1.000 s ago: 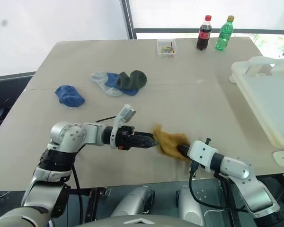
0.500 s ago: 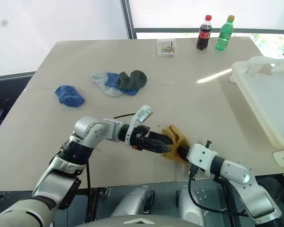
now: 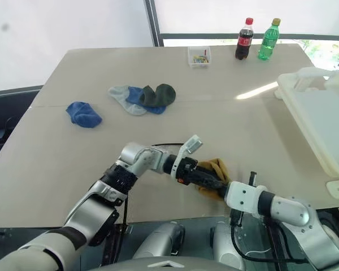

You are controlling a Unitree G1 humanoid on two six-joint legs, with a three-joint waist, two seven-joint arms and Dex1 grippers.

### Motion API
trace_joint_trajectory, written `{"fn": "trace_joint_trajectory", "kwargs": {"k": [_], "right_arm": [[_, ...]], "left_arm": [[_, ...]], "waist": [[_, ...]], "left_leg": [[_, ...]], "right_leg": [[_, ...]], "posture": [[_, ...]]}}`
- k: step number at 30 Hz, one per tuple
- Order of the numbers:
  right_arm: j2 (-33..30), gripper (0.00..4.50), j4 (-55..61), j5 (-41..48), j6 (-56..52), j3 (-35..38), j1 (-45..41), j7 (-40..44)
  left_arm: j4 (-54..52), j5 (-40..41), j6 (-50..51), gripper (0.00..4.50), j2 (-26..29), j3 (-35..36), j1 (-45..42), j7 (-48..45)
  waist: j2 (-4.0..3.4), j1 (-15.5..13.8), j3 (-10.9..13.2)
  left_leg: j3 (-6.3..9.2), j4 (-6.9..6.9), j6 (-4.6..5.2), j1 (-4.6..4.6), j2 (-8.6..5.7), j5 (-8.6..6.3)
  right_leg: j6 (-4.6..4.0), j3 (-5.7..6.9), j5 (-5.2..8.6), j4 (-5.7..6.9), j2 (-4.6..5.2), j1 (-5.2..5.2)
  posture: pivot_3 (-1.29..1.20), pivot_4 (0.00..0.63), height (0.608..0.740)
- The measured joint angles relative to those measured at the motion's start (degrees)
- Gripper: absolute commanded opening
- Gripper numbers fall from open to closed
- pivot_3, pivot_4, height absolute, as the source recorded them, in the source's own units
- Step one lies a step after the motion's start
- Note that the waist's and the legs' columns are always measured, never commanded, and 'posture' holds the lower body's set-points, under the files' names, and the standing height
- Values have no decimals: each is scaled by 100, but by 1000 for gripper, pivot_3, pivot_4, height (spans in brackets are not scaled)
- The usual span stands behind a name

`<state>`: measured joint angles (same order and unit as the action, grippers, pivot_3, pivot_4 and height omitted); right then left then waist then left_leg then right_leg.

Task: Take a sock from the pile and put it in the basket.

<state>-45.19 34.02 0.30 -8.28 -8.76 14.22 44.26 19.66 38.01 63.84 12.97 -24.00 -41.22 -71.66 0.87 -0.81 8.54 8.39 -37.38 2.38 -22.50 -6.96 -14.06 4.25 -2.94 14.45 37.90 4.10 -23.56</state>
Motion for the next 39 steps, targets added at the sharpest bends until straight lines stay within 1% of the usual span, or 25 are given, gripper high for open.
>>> {"fn": "trace_joint_trajectory", "kwargs": {"k": [2,3,4,5,7,10,13,15,16,17,18,20,21,23,24,26,28,31,36,39], "right_arm": [[-51,0,114,-1,-62,87,113,25],[-171,0,316,27,-180,313,232,34],[-147,0,535,132,-289,673,325,11],[-102,0,627,222,-320,807,370,-5],[114,0,917,559,-468,1121,580,-64],[410,0,1212,940,-696,1336,798,-179],[742,0,1486,1327,-1068,1517,870,-432],[1003,550,1637,1612,-1458,1641,786,-711],[1119,895,1672,1699,-1696,1708,678,-901],[1179,1169,1672,1724,-1811,1754,622,-1002],[1212,1695,1670,1776,-2003,1792,500,-1140],[1251,2606,1670,1876,-2310,1751,128,-1312],[1257,3191,1675,1918,-2418,1683,-43,-1362],[1273,4108,1674,1956,-2707,1450,-349,-1484],[1304,4478,1667,1964,-2866,1298,-504,-1561],[1366,4478,1570,1949,-3201,940,-791,-1722],[1357,4478,1435,1899,-3377,752,-869,-1767],[1344,4478,1155,1794,-3835,450,-1056,-1928],[1296,4478,982,1826,-4448,435,-831,-2099],[1324,4478,991,1919,-4566,505,-750,-2108]], "left_arm": [[142,-67,-53,4432,-65,-38,-70,-53],[296,-151,-140,4432,-116,-110,-133,-143],[411,-228,-253,4432,-114,-162,-153,-291],[428,-262,-315,4432,-107,-193,-157,-358],[468,-347,-460,4432,-108,-235,-160,-509],[354,-399,-574,4432,-14,-164,-102,-632],[-191,-382,-629,4432,303,8,98,-681],[-699,-347,-711,4500,668,233,298,-683],[-951,-352,-800,4500,858,350,406,-679],[-1054,-352,-846,4500,926,382,447,-679],[-1235,-362,-932,4500,1048,444,539,-657],[-1584,-427,-1201,4500,1226,552,789,-593],[-1701,-468,-1333,4500,1319,555,876,-567],[-1932,-610,-1673,4500,1473,599,1026,-478],[-2043,-797,-2038,4500,1557,614,1115,-394],[-2162,-1212,-2787,4500,1818,592,1332,-345],[-2167,-1392,-3049,4500,1942,590,1447,-312],[-2162,-1502,-3230,4500,1945,605,1560,-173],[-2375,-1508,-3288,4500,1983,836,1781,43],[-2537,-1506,-3339,4500,2013,918,1941,100]], "waist": [[-8,-9,-3],[-9,-22,-4],[1,-14,-10],[2,-14,-11],[2,-28,-11],[2,-10,-11],[2,31,-8],[1,36,-9],[-1,33,-9],[-1,22,-9],[-2,2,-10],[0,-4,-8],[-1,-3,-8],[-1,-13,-8],[-1,-12,-8],[-2,1,-7],[-3,-1,-7],[-3,-19,-6],[-4,0,-7],[-5,12,-8]], "left_leg": [[0,-2,0,-2,-1,0],[2,-4,0,-3,-4,0],[2,-6,1,0,-4,0],[3,-6,1,0,-3,0],[11,-6,0,-2,-1,0],[10,-6,0,-5,0,0],[3,-4,0,-5,6,-1],[3,-3,0,-5,13,-1],[3,-1,0,-3,13,-1],[2,-1,-1,-3,13,-1],[1,-1,0,-3,11,-1],[-2,-2,0,-6,9,-1],[-2,-2,0,-6,9,-1],[2,1,0,-6,9,-1],[2,3,0,-6,10,-1],[-2,6,0,-6,9,-1],[-3,7,0,-7,9,-1],[0,6,1,-10,7,-1],[1,8,1,-13,7,-1],[-1,8,2,-11,8,-2]], "right_leg": [[0,-1,0,1,4,0],[1,4,0,-2,3,1],[2,2,0,-2,5,4],[2,3,0,-2,10,5],[1,10,0,-1,15,5],[1,7,0,0,15,4],[0,-2,-1,3,12,-2],[-2,-3,-1,4,8,-3],[-2,-4,-1,4,7,-3],[-3,-3,-1,3,8,-2],[-2,-3,-1,2,10,-2],[-3,-4,-2,-1,12,-2],[-3,-4,-2,-1,13,-3],[-4,-1,-1,-1,13,-3],[-4,0,-1,-2,13,-4],[-4,-3,-1,-4,13,-4],[-4,-3,-1,-5,14,-5],[-4,3,-1,-6,15,-5],[-4,1,-1,-5,13,-11],[-4,-2,-1,-5,13,-9]], "posture": [[0,150,740],[0,150,740],[0,150,740],[0,150,740],[0,150,740],[0,150,740],[0,150,740],[0,150,740],[0,150,740],[0,150,740],[0,150,740],[0,150,740],[0,150,740],[0,150,740],[0,150,740],[0,150,740],[0,150,740],[0,150,740],[0,150,740],[0,150,740]]}}
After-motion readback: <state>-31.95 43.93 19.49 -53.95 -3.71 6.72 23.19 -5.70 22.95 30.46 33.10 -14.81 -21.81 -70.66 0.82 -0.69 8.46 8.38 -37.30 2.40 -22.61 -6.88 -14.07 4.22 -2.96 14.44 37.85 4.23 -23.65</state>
